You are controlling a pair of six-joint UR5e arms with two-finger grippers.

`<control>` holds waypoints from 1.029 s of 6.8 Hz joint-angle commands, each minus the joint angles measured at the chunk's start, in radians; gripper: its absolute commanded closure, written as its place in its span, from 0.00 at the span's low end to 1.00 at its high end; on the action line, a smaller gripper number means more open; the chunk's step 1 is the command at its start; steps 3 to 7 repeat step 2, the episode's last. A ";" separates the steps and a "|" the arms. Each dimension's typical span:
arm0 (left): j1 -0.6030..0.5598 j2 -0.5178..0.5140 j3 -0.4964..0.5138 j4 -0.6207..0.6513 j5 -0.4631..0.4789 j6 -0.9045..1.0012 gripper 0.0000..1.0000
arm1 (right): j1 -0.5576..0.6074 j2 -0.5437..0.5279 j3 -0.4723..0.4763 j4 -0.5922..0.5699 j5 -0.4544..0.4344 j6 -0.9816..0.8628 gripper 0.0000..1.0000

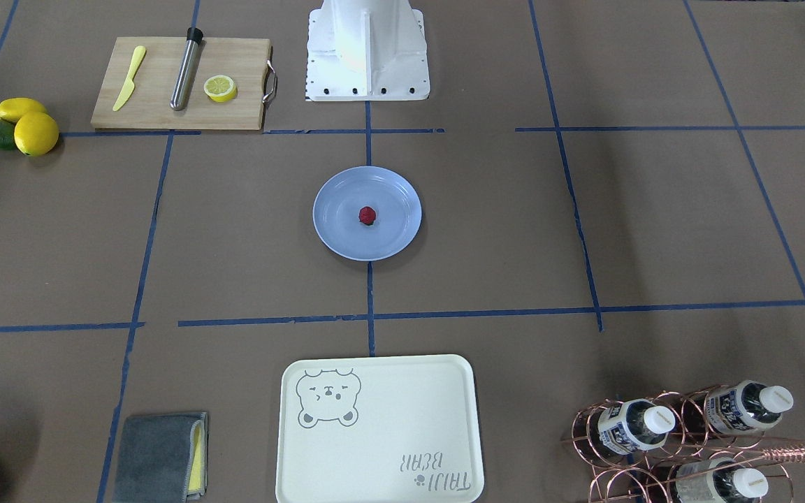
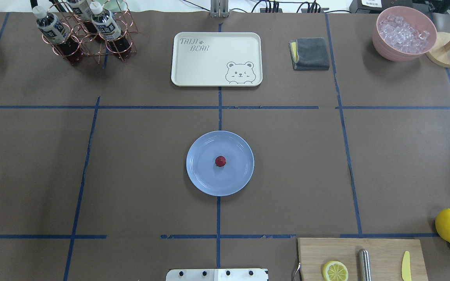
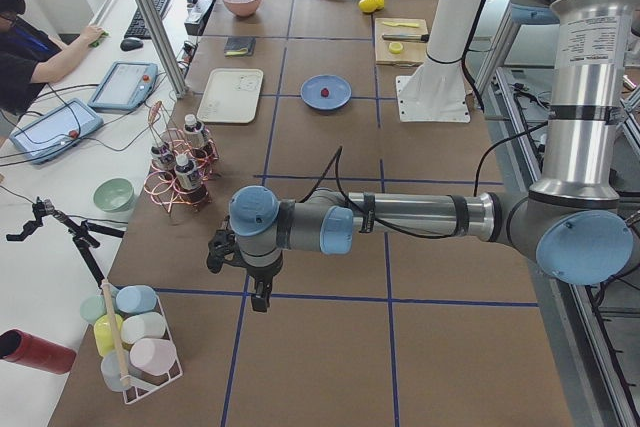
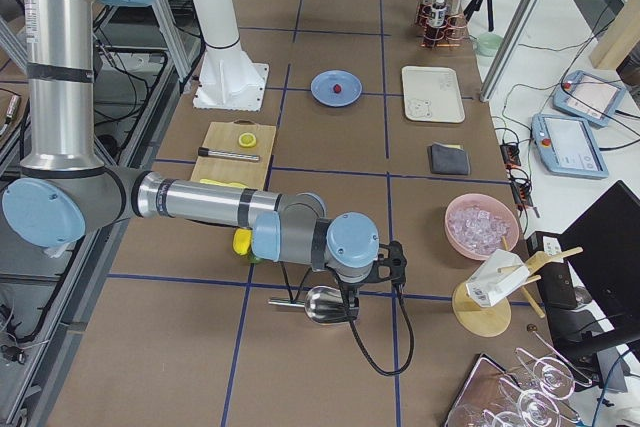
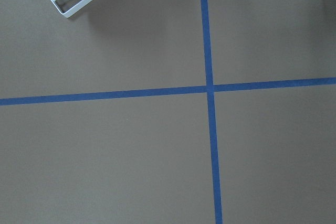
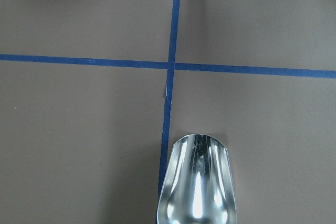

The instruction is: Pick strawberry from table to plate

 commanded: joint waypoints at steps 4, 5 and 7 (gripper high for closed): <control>0.000 0.000 -0.004 0.000 0.002 0.000 0.00 | 0.000 -0.002 0.003 0.000 0.000 0.001 0.00; 0.000 0.000 -0.004 0.000 0.002 0.000 0.00 | 0.000 -0.002 0.003 0.000 0.000 0.001 0.00; 0.000 0.000 -0.004 0.000 0.002 0.000 0.00 | 0.000 -0.002 0.003 0.000 0.000 0.001 0.00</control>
